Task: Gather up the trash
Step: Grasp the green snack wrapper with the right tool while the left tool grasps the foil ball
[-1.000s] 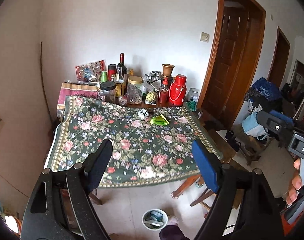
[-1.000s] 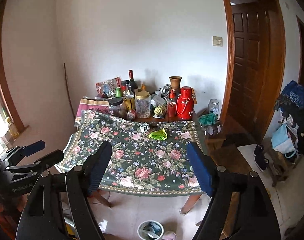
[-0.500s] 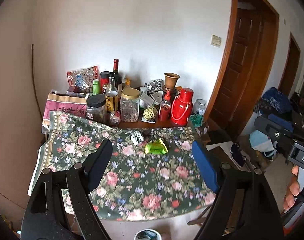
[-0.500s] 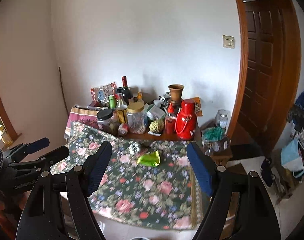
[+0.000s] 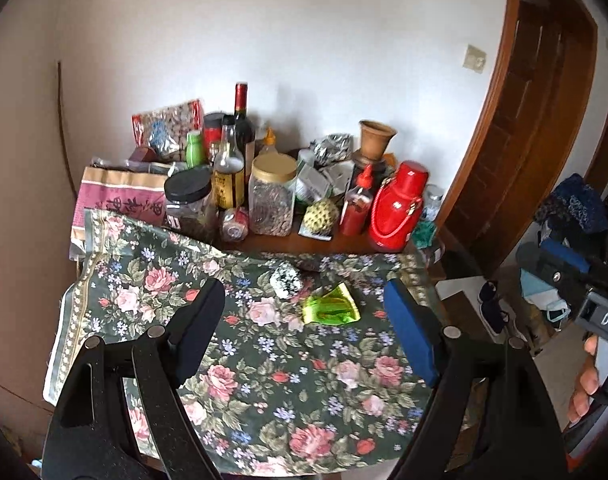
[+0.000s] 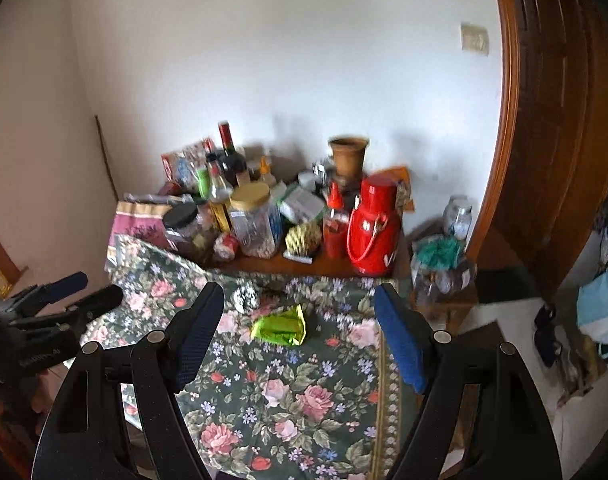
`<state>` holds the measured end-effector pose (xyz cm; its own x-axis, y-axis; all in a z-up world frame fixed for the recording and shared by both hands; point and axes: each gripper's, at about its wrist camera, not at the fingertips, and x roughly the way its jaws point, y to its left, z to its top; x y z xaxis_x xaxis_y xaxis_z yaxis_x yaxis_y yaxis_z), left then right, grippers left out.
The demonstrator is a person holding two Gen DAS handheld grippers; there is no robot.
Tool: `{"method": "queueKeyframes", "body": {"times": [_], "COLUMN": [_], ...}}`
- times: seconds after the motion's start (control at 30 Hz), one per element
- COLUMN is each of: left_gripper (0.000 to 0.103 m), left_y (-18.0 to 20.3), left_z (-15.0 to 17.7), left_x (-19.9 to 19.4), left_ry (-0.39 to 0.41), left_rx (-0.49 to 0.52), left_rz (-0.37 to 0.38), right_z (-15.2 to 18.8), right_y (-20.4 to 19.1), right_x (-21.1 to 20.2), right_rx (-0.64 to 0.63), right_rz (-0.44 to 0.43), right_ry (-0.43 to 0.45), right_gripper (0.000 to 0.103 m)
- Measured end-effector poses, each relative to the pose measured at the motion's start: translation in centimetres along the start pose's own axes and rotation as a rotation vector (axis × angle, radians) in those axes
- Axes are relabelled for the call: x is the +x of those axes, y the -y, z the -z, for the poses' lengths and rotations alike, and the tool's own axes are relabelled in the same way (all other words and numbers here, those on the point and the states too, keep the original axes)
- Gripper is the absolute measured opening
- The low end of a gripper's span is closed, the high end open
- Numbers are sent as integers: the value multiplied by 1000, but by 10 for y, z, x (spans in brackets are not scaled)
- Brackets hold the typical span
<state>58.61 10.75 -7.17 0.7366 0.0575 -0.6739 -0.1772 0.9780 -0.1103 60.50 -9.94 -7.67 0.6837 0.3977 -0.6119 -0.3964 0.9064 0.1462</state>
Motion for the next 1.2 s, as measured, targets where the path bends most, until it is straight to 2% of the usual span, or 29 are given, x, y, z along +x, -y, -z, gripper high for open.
{"method": "queueKeyframes", "body": {"times": [0.17, 0.33, 0.4, 0.5, 0.63, 0.77, 0.9, 1.0, 1.07, 1.1, 1.13, 1.2], "left_gripper": [81, 81, 81, 81, 81, 81, 81, 81, 81, 81, 81, 81], "left_y": [-29, -59, -74, -91, -111, -118, -114, -107, -103, -100, -98, -93], "left_z": [-13, -26, -28, -23, -12, -2, 3, 5, 6, 6, 6, 7], "left_x": [42, 84, 103, 127, 159, 184, 197, 203, 208, 210, 213, 219], "left_ry": [-64, -124, -160, -208, -288, -349, -377, -388, -397, -402, -406, -416], "left_rx": [28, 83, 89, 87, 65, 57, 69, 77, 84, 89, 95, 106], "left_rz": [13, 23, 33, 38, 51, 65, 75, 85, 94, 97, 96, 94], "right_z": [6, 21, 29, 40, 52, 63, 68, 68, 68, 68, 69, 69], "right_y": [-2, -13, -17, -22, -24, -12, 0, -5, -10, -12, -13, -15], "right_x": [56, 133, 165, 207, 252, 283, 289, 287, 285, 283, 283, 282], "right_rx": [67, 148, 176, 214, 189, 188, 262, 221, 179, 172, 169, 148], "right_rz": [20, 41, 27, -39, 29, 81, 1, 10, 23, 16, 3, -5], "right_ry": [-110, -279, -344, -422, -499, -566, -580, -573, -557, -547, -548, -553], "right_gripper": [74, 74, 74, 74, 74, 74, 74, 74, 69, 61, 35, 27]}}
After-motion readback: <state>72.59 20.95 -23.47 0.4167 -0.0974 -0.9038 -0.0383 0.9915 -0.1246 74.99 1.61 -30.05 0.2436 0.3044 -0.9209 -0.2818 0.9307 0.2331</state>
